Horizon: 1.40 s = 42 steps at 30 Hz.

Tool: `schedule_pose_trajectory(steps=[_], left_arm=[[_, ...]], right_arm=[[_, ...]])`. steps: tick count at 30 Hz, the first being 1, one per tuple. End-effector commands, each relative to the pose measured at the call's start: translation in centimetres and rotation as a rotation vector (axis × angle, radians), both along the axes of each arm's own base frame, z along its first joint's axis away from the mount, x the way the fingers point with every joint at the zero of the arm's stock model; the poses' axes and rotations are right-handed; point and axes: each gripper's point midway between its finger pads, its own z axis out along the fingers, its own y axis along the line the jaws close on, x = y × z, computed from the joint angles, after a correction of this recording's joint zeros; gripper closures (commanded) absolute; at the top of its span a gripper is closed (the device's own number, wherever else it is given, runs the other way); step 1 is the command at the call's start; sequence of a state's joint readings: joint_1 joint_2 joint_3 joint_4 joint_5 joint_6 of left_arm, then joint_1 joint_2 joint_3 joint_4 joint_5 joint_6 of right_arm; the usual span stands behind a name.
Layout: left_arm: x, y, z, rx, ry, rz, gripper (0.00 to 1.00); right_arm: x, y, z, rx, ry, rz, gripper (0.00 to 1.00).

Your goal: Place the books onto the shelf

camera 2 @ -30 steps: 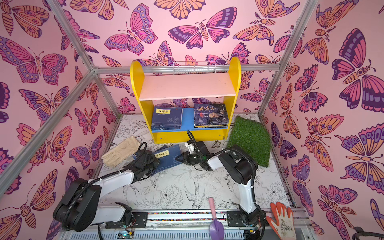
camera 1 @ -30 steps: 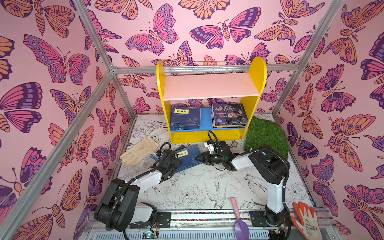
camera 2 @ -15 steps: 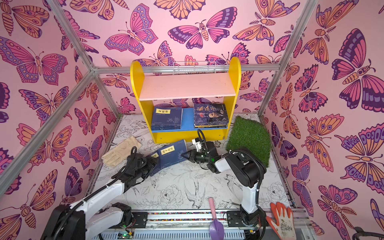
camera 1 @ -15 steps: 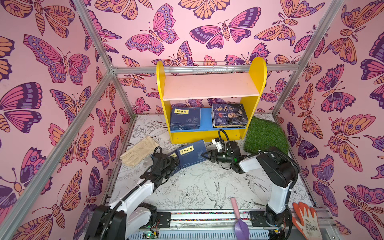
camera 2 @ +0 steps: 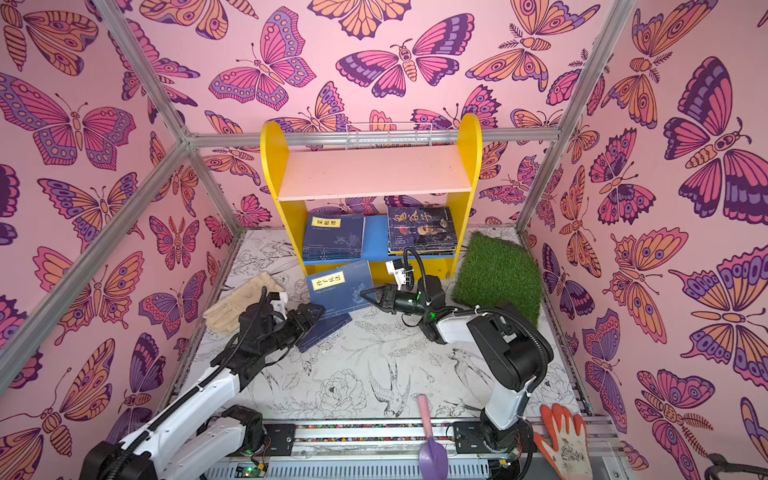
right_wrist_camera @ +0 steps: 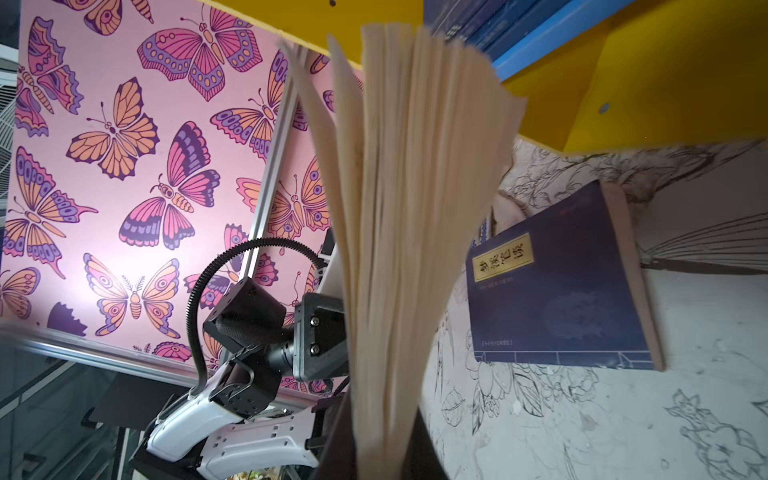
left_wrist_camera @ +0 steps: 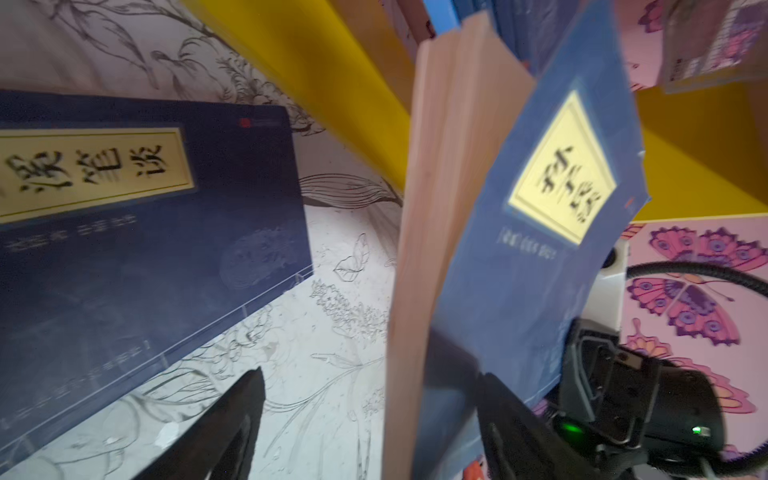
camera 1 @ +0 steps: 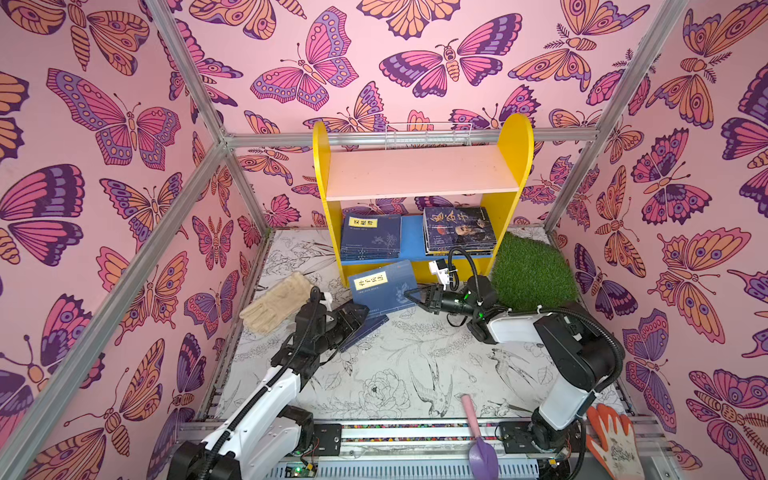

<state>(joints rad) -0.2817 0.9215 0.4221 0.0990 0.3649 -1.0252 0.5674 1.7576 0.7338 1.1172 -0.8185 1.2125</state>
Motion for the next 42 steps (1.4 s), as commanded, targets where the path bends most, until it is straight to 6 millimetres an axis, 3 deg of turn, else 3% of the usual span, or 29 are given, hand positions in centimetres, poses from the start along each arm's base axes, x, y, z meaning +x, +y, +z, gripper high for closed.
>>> schedule_pose_trajectory(steps=[1,3,5,7,8,13,19,31,40,41,42], left_arm=[[0.7,-1.3,3.1,-0.048,-0.129,-0.075,0.34],[0.8,-1.9,3.7,-0.069,-0.152,-0.102,0.51],[0.9,-2.1,3.9,-0.080,-0.157,-0.110,0.81],[0.9,-2.1,4.0,-0.084,-0.161,-0.107,0.97],[1.0,-1.9,4.1,-0.087,-0.165,-0.097,1.00],[0.8,-1.1,5.8,-0.098,-0.242,-0.052,1.00],[0.3,0.1,7.7,-0.102,-0.335,0.001,1.00],[0.9,0.2,8.2,-0.095,-0.365,0.014,1.00],[1.6,0.7,7.8,-0.055,-0.356,0.043,0.99],[1.7,0.8,7.6,-0.050,-0.347,0.052,0.92],[1.7,1.1,7.3,-0.045,-0.333,0.067,0.77]], right_arm=[[-1.9,1.6,2.8,0.043,-0.068,0.095,1.00],[-1.9,2.0,2.3,0.027,-0.055,0.096,1.00],[-1.5,2.0,2.1,0.022,-0.046,0.080,1.00],[-1.2,1.9,2.1,0.018,-0.044,0.060,1.00],[-1.0,1.8,2.0,0.013,-0.043,0.052,0.98],[-0.4,0.8,1.4,-0.034,-0.032,0.009,0.73],[0.6,-1.5,1.7,-0.040,-0.031,-0.051,0.66],[-0.9,-0.6,3.5,0.009,-0.049,0.031,0.72],[-1.8,-0.7,4.1,0.032,-0.057,0.034,0.96],[-1.6,-0.8,4.3,0.035,-0.063,0.026,0.97],[-1.4,-0.7,4.6,0.035,-0.069,0.016,0.98]])
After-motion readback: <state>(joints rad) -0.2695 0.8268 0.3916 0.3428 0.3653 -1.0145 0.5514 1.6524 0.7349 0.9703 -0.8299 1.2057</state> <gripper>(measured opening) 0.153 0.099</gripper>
